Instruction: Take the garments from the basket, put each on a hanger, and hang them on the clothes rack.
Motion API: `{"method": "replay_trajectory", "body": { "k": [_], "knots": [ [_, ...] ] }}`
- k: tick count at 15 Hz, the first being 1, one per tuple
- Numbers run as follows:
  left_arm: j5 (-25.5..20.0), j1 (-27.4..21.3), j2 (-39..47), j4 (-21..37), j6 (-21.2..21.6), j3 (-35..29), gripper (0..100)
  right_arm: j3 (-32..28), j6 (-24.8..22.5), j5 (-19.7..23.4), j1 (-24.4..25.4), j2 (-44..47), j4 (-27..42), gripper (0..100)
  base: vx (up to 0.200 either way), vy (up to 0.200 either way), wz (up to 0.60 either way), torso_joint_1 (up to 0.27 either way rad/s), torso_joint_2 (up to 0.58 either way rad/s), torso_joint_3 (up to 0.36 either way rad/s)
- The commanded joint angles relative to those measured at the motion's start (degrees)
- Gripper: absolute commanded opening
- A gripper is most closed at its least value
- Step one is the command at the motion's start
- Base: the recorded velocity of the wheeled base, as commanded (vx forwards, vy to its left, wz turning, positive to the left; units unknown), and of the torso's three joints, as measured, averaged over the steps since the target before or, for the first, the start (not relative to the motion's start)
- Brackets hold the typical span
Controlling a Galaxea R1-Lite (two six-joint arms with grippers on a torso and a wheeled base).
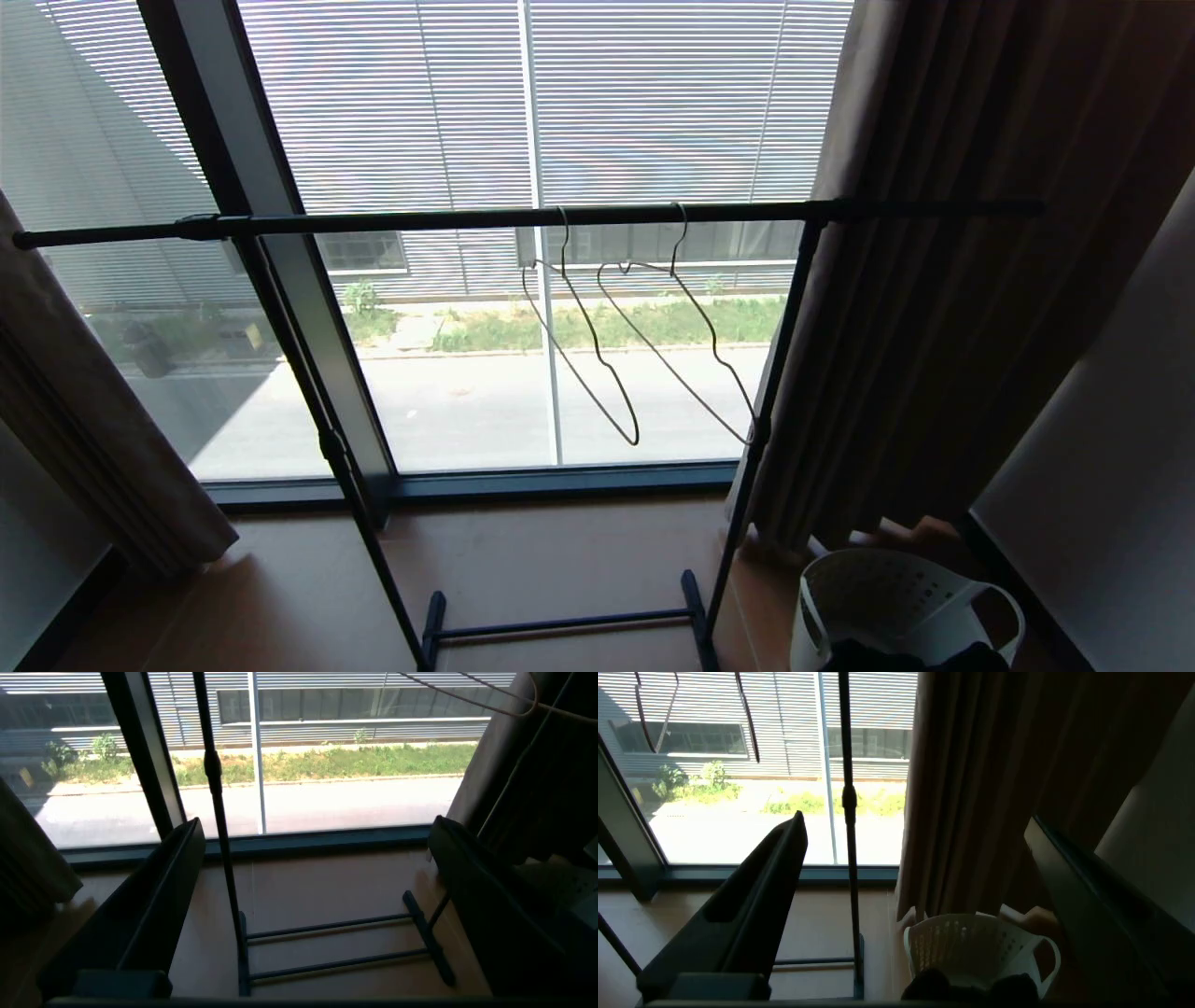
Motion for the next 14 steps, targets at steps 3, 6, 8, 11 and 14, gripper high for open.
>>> {"method": "replay_trajectory", "body": {
  "k": [3, 6, 8, 11, 14],
  "knots": [
    [0.00, 0.01, -0.01, -0.01, 0.08, 0.00, 100, 0.00, -0.01, 0.09, 0.00, 0.07, 0.03, 100, 0.000, 0.000, 0.00, 0.000, 0.00, 0.000],
    [0.00, 0.01, 0.08, -0.01, 0.52, 0.00, 100, 0.00, -0.18, 0.09, 0.00, 0.07, -0.06, 100, 0.000, 0.000, 0.00, 0.000, 0.00, 0.000],
    [0.36, 0.01, 0.17, 0.08, 0.78, 0.00, 100, 0.00, -0.27, 0.00, 0.00, 0.07, -0.06, 100, 0.000, 0.000, 0.00, 0.000, 0.00, 0.000],
    [0.44, 0.01, 0.17, 0.08, 0.69, 0.00, 100, 0.00, -0.53, -0.08, 0.00, 0.07, -0.06, 100, 0.000, 0.000, 0.00, 0.000, 0.00, 0.000],
    [0.27, 0.01, 0.17, 0.08, 0.43, 0.00, 100, 0.00, -0.89, 0.09, 0.00, 0.07, 0.03, 100, 0.000, 0.000, 0.00, 0.000, 0.00, 0.000]
  ]
}}
